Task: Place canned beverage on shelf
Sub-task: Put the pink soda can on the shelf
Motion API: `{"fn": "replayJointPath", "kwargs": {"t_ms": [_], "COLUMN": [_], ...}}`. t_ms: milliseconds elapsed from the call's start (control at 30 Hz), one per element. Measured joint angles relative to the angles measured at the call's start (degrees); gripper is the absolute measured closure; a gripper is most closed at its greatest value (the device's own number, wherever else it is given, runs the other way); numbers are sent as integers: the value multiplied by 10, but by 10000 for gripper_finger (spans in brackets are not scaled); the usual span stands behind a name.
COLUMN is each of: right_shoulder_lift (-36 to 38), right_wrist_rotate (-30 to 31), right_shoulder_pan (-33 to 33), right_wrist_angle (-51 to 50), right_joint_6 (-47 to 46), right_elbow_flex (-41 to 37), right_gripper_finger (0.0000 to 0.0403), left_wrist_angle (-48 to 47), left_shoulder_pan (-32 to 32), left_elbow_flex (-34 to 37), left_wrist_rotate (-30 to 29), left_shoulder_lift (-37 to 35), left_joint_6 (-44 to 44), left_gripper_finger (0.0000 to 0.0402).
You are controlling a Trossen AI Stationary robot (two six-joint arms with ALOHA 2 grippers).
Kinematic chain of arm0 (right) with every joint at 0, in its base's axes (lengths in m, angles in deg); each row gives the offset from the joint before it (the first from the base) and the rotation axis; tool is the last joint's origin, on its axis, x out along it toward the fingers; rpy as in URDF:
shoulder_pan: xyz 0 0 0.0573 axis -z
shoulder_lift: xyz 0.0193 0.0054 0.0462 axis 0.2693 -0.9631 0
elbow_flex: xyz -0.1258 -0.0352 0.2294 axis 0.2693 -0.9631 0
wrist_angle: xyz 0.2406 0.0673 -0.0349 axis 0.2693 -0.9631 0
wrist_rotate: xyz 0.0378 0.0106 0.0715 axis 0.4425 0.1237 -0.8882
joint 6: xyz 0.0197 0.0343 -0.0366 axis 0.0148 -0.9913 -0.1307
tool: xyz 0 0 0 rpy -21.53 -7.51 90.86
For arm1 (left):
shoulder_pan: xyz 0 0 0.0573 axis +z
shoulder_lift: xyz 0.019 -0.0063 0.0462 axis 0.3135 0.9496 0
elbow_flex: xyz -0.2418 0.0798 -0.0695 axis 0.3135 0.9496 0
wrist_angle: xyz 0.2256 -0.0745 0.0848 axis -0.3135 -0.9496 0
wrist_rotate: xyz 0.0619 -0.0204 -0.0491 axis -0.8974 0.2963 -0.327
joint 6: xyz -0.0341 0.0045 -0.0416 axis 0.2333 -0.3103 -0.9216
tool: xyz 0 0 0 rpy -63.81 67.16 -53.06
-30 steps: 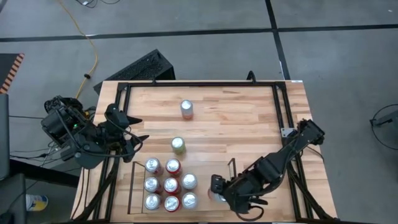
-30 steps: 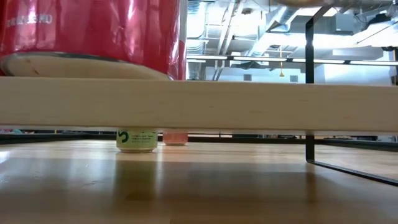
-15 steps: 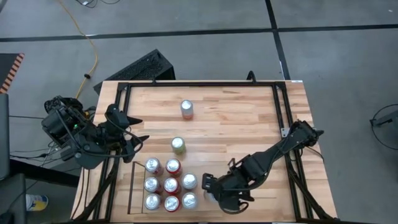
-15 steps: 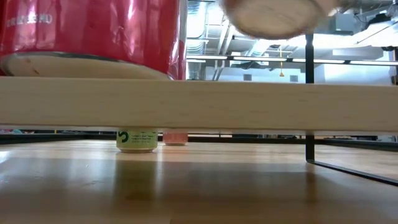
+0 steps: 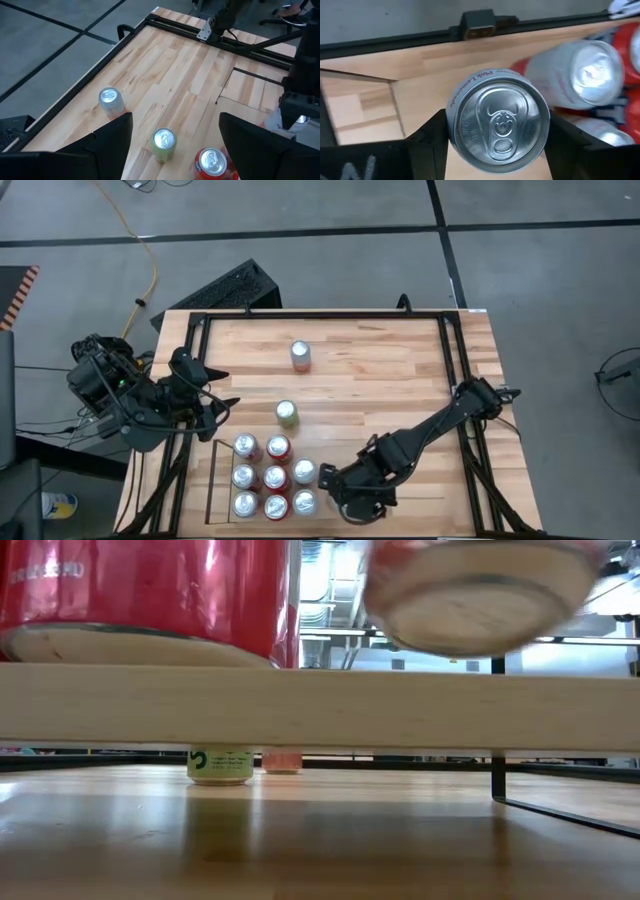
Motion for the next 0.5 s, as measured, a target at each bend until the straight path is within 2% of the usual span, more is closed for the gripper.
{"fn": "replayJointPath", "kwargs": {"t_ms": [200, 500], "right_shoulder_lift": [0, -9], "right_wrist_rotate": [-1, -41], "right_shoulder_pan": [9, 11], "right_wrist_angle": [-3, -16], "right_joint_6": [0, -30], "right_elbow_flex": [0, 1], "right_gripper_finger": [168, 166], "left_wrist_angle": [0, 0], "left_shoulder_pan": [0, 0], "left_elbow_flex": [0, 0], "left_wrist_rotate": [0, 0], "left_shoulder_lift": [0, 0], "left_joint_6": [1, 4], "left_gripper_finger": [120, 120]}}
